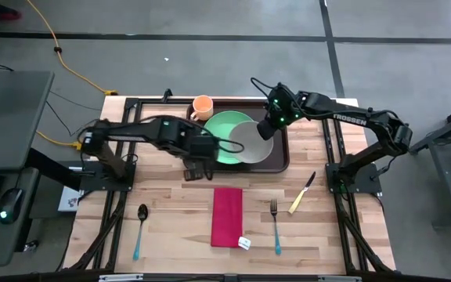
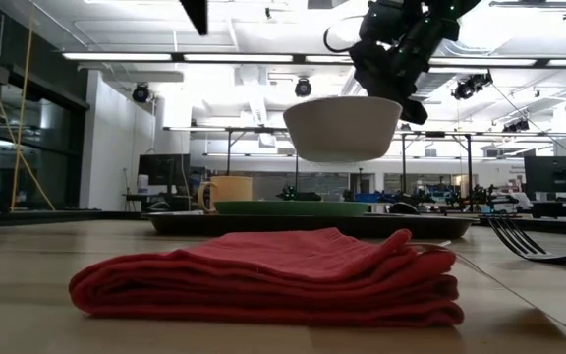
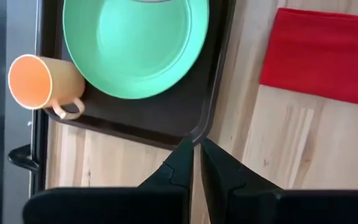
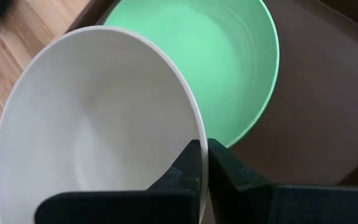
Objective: Set up tray
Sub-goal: Put the gray bowl on top of the green plate to the bottom of the yellow mug
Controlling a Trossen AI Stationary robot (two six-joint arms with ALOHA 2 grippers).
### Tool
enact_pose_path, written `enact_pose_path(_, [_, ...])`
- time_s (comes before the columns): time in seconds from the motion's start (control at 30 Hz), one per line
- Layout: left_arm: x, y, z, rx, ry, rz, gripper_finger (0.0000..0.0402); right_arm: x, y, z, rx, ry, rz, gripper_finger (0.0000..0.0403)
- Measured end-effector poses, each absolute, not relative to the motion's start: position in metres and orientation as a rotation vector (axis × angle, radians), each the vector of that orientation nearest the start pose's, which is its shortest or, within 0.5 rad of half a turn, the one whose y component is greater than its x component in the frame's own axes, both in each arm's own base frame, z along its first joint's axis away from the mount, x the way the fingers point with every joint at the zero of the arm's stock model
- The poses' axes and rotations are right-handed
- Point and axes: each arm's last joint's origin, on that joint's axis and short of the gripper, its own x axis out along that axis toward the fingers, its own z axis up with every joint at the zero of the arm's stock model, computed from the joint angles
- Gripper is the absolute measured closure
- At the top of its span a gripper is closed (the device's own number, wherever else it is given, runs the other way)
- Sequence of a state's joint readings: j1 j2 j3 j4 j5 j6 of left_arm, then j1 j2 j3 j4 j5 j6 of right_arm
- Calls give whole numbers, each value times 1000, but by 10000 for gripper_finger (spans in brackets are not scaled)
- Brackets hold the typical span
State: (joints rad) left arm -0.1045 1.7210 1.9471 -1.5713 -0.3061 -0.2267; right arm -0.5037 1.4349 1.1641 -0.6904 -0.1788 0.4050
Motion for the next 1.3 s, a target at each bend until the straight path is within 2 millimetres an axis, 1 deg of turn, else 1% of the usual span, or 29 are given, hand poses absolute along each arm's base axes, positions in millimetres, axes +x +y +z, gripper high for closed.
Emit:
enact_pose_path(0.2, [279,-20,395,36,1220,335,346,261,-138,281,698,794,-482,403])
enact_pose_path(0.3, [270,-16,397,11,1165,340,346,263,-139,283,711,765,-487,403])
enact_pose_path(0.37, [261,-11,394,-10,1154,350,346,264,-139,284,709,751,-485,403])
enact_pose_path(0.43, [256,-7,394,-39,1082,353,346,264,-140,284,710,742,-485,403])
enact_pose_path(0.5, [247,-1,387,-67,1079,353,346,265,-140,285,715,734,-487,403])
enact_pose_path(0.53, [244,1,386,-83,1051,352,346,265,-140,285,720,726,-488,403])
enact_pose_path(0.57, [240,1,385,-100,1022,338,346,266,-141,285,719,717,-488,403])
enact_pose_path(0.63, [231,4,376,-115,1028,335,346,268,-142,284,723,708,-488,403])
enact_pose_path(0.7, [224,6,374,-147,959,333,346,269,-145,283,727,701,-490,403])
enact_pose_path(0.77, [216,8,367,-171,947,336,346,271,-146,281,737,701,-489,403])
enact_pose_path(0.83, [210,9,365,-194,873,330,346,272,-148,280,745,695,-495,403])
enact_pose_path(0.9, [203,8,357,-209,867,337,346,274,-151,278,752,685,-493,402])
enact_pose_path(0.97, [198,8,356,-240,785,341,346,275,-153,276,756,676,-496,403])
enact_pose_path(1.0, [192,8,352,-251,783,351,346,277,-154,275,758,674,-495,402])
enact_pose_path(1.03, [191,9,347,-260,772,365,346,278,-155,273,766,674,-490,402])
enact_pose_path(1.1, [188,9,347,-293,669,377,346,280,-158,272,770,665,-493,403])
enact_pose_path(1.17, [182,8,336,-307,659,379,346,283,-159,269,781,663,-486,403])
enact_pose_path(1.2, [184,8,334,-319,622,374,346,283,-159,268,783,665,-489,403])
enact_pose_path(1.23, [183,8,336,-336,563,363,346,284,-160,266,783,667,-492,403])
enact_pose_path(1.27, [180,8,332,-346,550,355,346,285,-160,265,784,670,-492,402])
enact_pose_path(1.3, [175,8,326,-347,577,358,346,285,-161,264,788,676,-493,403])
